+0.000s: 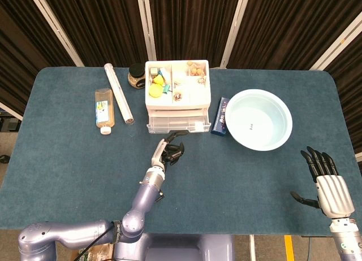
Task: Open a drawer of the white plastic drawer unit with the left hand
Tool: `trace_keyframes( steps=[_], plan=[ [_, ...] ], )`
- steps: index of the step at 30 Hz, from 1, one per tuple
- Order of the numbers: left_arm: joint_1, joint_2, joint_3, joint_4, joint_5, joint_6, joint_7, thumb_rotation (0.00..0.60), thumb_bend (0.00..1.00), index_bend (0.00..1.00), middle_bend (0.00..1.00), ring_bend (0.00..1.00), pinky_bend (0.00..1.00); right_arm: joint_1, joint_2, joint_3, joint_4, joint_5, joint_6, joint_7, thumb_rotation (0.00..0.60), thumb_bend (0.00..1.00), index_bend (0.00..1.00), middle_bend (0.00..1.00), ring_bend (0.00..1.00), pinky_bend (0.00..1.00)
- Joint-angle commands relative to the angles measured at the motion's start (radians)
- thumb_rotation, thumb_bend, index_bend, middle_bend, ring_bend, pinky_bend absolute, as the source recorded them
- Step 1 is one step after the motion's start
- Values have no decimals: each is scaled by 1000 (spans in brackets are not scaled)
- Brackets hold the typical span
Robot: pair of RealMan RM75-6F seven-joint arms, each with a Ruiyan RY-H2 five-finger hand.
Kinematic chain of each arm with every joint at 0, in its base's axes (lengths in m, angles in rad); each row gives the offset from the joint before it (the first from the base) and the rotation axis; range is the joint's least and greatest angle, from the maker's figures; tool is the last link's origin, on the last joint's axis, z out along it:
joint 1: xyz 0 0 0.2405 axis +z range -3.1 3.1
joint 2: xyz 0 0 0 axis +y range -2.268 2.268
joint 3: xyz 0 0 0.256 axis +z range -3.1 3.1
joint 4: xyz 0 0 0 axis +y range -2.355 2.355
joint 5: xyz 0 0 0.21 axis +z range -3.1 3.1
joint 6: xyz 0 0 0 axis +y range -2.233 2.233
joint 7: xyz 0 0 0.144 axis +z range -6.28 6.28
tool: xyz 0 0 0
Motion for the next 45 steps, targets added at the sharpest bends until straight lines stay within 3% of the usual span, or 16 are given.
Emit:
trace_keyframes(
  steps=[1,9,12,17,21,33,45],
  plan=[
    [13,5,8,-16,6,-2,-3,600,634,297,1000,987,975,0,0,0,1,1,-1,0,600,171,0,0,0,0],
    [56,28,48,-96,36,0,1,600,635,316,1000,986,974,1,0,1,2,2,-1,3,600,172,0,0,0,0],
    [76,58,114,-143,85,19,48,600,634,317,1000,985,974,0,0,1,3,1,-1,4,600,172,0,0,0,0],
    [83,110,230,-165,277,98,182,600,634,317,1000,982,973,0,-1,-1,3,0,-1,0,600,172,0,0,0,0],
    [71,160,267,-188,374,141,302,600,634,315,1000,977,973,1,-4,-2,1,0,-4,-7,600,172,0,0,0,0],
    [-3,263,271,-241,449,249,702,600,618,277,1000,990,979,3,-9,-4,-1,2,-12,-16,600,170,0,0,0,0],
    [-61,325,211,-258,350,269,896,600,620,219,1000,1000,980,4,-7,-6,-2,3,-17,-10,600,171,0,0,0,0]
  ],
)
